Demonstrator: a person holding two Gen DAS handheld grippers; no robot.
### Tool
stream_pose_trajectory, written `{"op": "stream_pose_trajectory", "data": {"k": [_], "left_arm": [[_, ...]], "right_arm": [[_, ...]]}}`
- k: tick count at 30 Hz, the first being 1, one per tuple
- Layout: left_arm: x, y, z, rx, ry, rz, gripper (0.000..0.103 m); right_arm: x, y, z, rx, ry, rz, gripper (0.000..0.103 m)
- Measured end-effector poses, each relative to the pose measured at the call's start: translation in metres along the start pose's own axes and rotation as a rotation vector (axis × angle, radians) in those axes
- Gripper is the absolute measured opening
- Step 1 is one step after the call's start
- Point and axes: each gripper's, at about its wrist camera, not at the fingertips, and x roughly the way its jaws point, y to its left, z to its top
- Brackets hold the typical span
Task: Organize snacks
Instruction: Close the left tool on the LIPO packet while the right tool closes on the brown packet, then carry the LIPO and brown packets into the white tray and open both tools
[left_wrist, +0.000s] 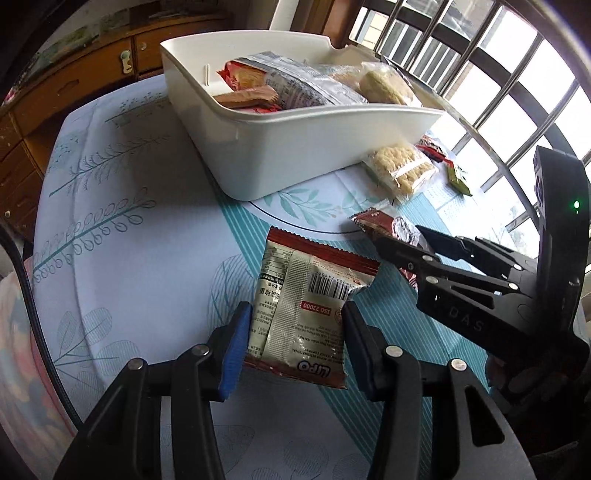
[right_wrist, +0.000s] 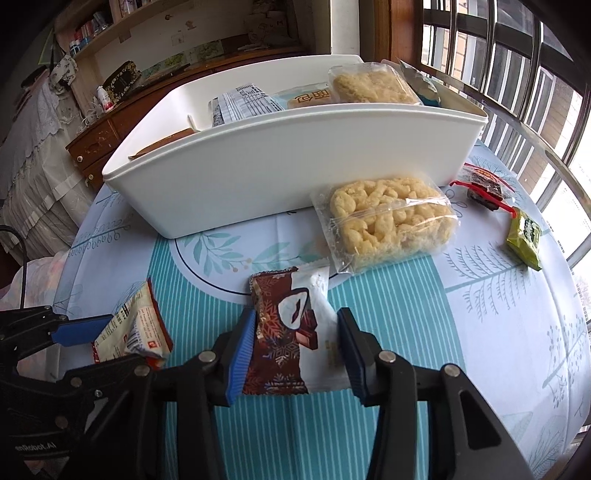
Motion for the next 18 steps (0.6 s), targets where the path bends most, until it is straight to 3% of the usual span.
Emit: {"op": "stream_pose_trajectory", "data": {"k": [7, 18], "left_arm": [[-0.032, 0.012, 0.0, -0.064, -0.08, -0.044, 0.048], [-0.079, 0.007, 0.027, -0.134, -0.21, -0.029, 0.048]], "right_arm": [[-0.015, 0.02, 0.002, 0.009, -0.02, 0.067, 0.045], [-0.05, 0.044, 0.023, -0.056, -0.085, 0.162, 0.044]]}}
